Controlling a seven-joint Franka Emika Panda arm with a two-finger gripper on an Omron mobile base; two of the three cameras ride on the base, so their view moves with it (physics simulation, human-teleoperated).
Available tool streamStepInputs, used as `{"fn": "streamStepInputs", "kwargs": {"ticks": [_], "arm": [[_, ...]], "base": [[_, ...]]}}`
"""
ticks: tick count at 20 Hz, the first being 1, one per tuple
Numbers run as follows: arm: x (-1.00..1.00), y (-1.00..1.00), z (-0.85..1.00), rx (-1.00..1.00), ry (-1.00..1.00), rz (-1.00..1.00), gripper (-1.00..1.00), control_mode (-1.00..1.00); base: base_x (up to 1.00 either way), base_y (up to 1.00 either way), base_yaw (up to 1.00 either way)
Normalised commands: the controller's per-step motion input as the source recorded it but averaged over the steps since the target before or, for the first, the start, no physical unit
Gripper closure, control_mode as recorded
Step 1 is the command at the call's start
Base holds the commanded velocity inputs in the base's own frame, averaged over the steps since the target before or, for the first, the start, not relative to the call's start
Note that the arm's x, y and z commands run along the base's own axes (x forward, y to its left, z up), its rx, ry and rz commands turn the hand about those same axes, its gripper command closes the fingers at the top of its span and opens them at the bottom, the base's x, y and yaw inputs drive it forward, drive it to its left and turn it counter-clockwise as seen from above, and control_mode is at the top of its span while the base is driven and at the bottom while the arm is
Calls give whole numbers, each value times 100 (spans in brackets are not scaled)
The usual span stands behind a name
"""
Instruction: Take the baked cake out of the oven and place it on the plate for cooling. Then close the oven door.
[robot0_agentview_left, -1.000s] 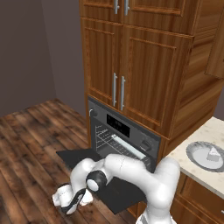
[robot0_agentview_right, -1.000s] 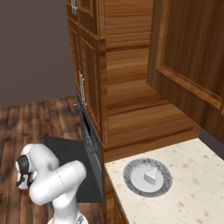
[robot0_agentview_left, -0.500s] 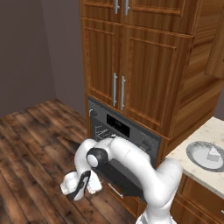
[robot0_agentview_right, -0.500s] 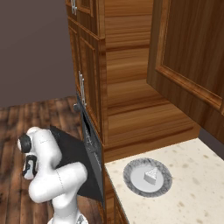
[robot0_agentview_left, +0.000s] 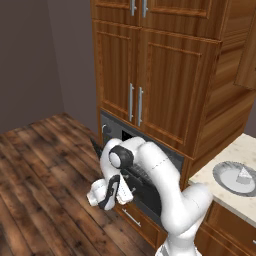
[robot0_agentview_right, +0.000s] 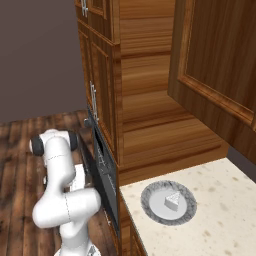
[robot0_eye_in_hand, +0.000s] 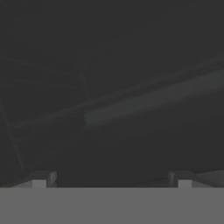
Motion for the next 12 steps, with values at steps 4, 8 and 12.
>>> {"fn": "streamStepInputs", "kwargs": {"ticks": [4,8,12], "arm": [[52,-77,14,-8,-2,0,-100,-100],[62,-69,0,-8,0,0,-100,-100],[64,-61,0,-9,0,0,-100,-100]], "base": [[0,0,0],[0,0,0],[0,0,0]]}}
